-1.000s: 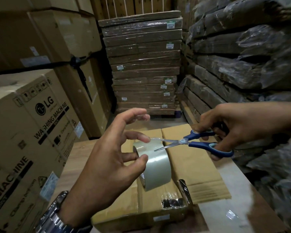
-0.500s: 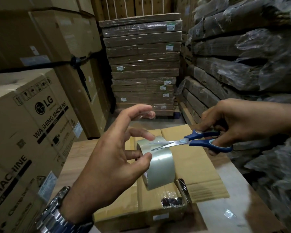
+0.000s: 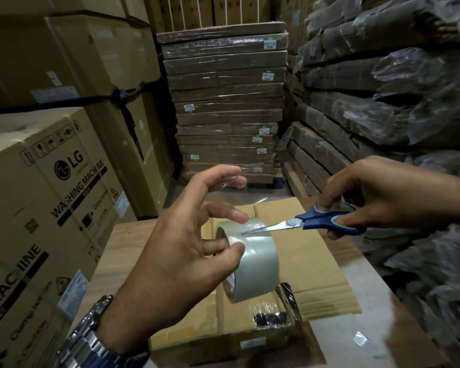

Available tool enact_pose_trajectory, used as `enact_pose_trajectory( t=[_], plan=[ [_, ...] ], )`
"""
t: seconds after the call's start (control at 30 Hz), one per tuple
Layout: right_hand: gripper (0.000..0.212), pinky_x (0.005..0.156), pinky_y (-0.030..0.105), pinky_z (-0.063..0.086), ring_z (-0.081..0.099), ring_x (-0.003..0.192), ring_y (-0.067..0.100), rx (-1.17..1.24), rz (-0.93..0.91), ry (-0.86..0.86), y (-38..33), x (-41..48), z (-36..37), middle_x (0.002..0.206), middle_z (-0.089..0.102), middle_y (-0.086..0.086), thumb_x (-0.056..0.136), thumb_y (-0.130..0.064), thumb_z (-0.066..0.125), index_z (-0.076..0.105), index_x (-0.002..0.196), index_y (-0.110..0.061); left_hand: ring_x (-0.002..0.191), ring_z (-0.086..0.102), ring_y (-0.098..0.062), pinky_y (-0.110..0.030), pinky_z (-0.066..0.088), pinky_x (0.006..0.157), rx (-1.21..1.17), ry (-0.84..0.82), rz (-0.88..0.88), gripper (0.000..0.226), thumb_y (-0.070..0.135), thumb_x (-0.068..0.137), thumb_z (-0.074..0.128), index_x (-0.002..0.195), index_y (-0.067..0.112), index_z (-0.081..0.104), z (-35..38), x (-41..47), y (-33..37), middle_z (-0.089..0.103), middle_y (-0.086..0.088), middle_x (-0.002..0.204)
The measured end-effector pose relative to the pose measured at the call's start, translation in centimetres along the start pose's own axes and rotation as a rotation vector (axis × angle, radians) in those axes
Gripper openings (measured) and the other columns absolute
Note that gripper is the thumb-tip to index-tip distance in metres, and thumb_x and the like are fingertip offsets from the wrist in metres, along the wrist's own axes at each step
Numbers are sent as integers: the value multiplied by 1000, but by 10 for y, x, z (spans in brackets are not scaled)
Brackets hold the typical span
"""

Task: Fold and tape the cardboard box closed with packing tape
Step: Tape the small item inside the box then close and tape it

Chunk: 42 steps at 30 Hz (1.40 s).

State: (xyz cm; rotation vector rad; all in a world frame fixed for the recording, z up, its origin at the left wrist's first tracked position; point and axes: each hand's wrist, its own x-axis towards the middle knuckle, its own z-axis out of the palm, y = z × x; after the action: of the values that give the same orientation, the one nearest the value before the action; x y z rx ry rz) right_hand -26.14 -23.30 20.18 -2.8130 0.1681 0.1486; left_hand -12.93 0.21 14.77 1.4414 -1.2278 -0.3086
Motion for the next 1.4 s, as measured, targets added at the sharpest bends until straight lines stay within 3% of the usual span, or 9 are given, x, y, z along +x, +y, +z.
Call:
enact_pose_trajectory(
  t=[0.17, 0.43, 0.6, 0.8, 1.0, 1.07, 1.17, 1.3, 1.4],
  plan=[
    [52, 59, 38, 47, 56, 58, 14, 20, 0, 11, 5, -1, 2, 79, 68, 1, 50, -81, 49, 63, 94, -58, 106, 62, -16, -45, 61, 65, -25, 4, -26, 76, -4, 72, 69, 127, 44, 48, 2, 0, -3, 53, 21, 127],
    [57, 57, 32, 46, 56, 60, 11, -11, 11, 18, 11, -2, 4, 79, 68, -3, 48, -83, 47, 61, 97, -59, 115, 58, -19, -53, 58, 61, -51, 15, -36, 80, -9, 73, 69, 131, 41, 45, 4, 1, -6, 49, 19, 133],
    [36, 58, 31, 47, 57, 59, 11, -69, 92, -8, 28, -7, 13, 77, 68, -5, 59, -73, 59, 61, 93, -61, 115, 58, -17, -51, 60, 64, -65, 40, -48, 80, -6, 71, 68, 129, 44, 46, 6, -1, -9, 49, 20, 132],
    [17, 61, 24, 53, 66, 63, 3, 142, 350, 46, 65, -34, 53, 65, 70, -13, 67, -39, 82, 71, 76, -48, 114, 59, -13, -47, 61, 64, -73, 78, -70, 81, -1, 68, 68, 131, 43, 43, 8, -3, -16, 49, 21, 131],
    [26, 53, 35, 48, 63, 55, 16, 116, 798, 457, 133, -61, 167, 54, 66, 1, 73, -24, 81, 64, 55, -27, 114, 59, -10, -31, 61, 66, -21, 106, -55, 83, 3, 67, 69, 134, 40, 40, 8, -2, -26, 48, 22, 132],
    [34, 57, 34, 49, 67, 65, 31, 104, 968, 377, 155, -64, 217, 62, 69, 12, 79, -26, 77, 57, 52, -20, 114, 59, -9, -33, 62, 66, -17, 109, -58, 83, 4, 66, 69, 134, 42, 39, 9, -2, -30, 47, 23, 132],
    [31, 65, 30, 46, 68, 89, 32, 104, 1121, 194, 160, -58, 275, 89, 71, 17, 82, -40, 67, 60, 71, -12, 115, 59, -10, -38, 62, 66, -40, 115, -63, 82, 3, 67, 69, 132, 44, 40, 13, -1, -33, 47, 23, 133],
    [27, 76, 23, 47, 63, 105, 17, 110, 1115, -33, 140, -40, 315, 112, 65, 2, 91, -46, 55, 55, 93, -19, 117, 58, -13, -38, 62, 66, -59, 117, -83, 85, -4, 71, 74, 134, 43, 39, 21, 0, -40, 45, 22, 136],
    [22, 74, 23, 48, 63, 99, 18, 138, 1071, -107, 134, -23, 332, 108, 64, 1, 93, -39, 53, 47, 87, -19, 118, 57, -13, -32, 60, 65, -58, 126, -91, 89, -14, 73, 73, 136, 40, 39, 26, -2, -44, 43, 20, 138]
  ],
)
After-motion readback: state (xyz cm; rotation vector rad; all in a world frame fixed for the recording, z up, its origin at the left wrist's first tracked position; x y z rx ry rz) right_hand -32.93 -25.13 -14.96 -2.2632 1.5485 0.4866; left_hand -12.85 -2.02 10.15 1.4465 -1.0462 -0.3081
